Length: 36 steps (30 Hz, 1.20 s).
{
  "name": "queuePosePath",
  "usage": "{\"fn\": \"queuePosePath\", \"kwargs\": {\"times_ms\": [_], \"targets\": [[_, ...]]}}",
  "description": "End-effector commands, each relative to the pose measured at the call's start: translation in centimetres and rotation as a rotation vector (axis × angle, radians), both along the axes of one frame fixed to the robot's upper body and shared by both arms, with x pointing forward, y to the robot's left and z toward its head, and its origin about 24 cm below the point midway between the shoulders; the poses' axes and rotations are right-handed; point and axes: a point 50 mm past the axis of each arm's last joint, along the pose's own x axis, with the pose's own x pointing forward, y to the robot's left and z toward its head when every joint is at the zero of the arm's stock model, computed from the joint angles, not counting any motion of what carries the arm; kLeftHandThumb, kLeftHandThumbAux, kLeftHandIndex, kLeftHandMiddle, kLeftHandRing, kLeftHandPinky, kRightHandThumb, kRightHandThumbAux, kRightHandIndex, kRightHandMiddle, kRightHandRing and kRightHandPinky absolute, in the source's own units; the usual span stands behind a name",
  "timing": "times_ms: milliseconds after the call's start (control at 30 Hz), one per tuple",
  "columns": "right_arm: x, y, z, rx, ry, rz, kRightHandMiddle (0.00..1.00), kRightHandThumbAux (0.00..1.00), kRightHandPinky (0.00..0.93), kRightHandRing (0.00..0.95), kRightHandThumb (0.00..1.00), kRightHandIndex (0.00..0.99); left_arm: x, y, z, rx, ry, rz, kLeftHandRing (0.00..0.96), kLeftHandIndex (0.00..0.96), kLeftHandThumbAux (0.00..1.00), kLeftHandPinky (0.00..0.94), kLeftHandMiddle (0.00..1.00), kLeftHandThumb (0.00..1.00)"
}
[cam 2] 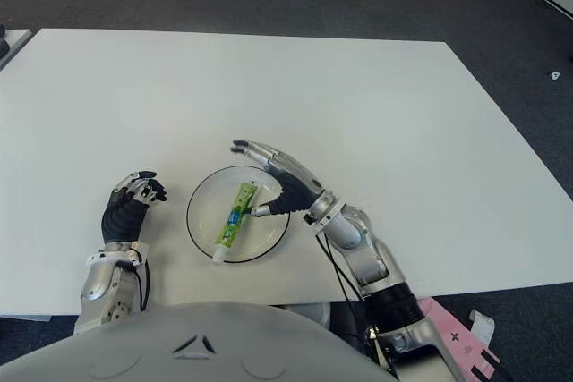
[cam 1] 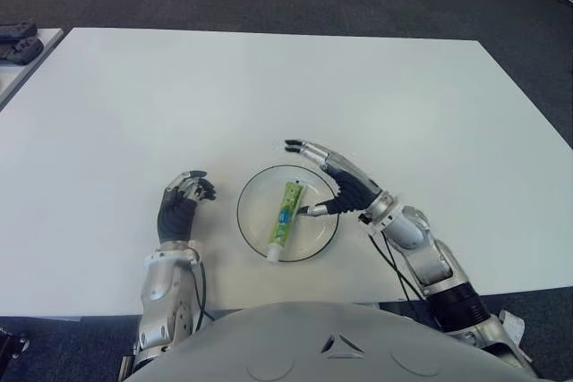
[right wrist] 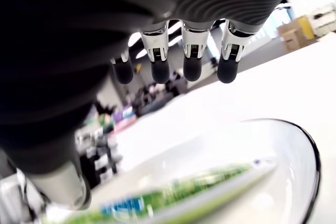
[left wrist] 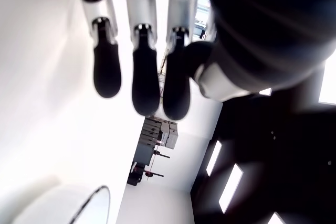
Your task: Put the toothpaste on the table into the plate.
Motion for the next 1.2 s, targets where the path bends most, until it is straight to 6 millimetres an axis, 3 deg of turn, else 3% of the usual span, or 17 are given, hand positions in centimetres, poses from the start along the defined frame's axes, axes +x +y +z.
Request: {"fn": "queuePosePath", "kwargs": {"times_ms": [33, 233, 533, 933, 1200], "targets": [[0.2, -0.5, -0.5, 0.177, 0.094, -0.084, 0.180, 0.846, 0.288, 0.210, 0.082, 0.129, -0.4, 0.0, -0.7, -0.001, 0.063, 0.015, 0.577, 0.435, 0.717, 0.549, 0.584, 0.711], [0.4, -0.9, -0.6, 0.396, 0.203, -0.152, 0.276, 0.891, 0.344, 0.297, 0.083, 0.272, -0.4, 0.1, -0.8, -0.021, 0.061, 0.014, 0.564, 0.435, 0.717, 0.544, 0.568, 0.711], [0.6, -1.5, -1.8, 0.559, 0.298, -0.299, 0.391, 0.920, 0.452, 0.406, 0.101, 0.374, -0.2, 0.2, -0.7, 0.002, 0.022, -0.034, 0.574, 0.435, 0.718, 0.553, 0.579, 0.710], [0.2, -1.5, -3.3, 0.645, 0.386, -0.488, 0.438, 0.992, 0.449, 0.439, 0.009, 0.414, -0.1, 0.3, -0.9, 0.005, 0.020, -0.040, 0.581, 0.435, 0.717, 0.547, 0.597, 0.710], [-0.1, -1.5, -3.5, 0.661, 0.412, -0.584, 0.455, 0.991, 0.445, 0.448, 0.000, 0.439, 0.0, 0.3, -1.0, -0.008, 0.021, -0.044, 0.579, 0.435, 0.717, 0.548, 0.597, 0.711]]}}
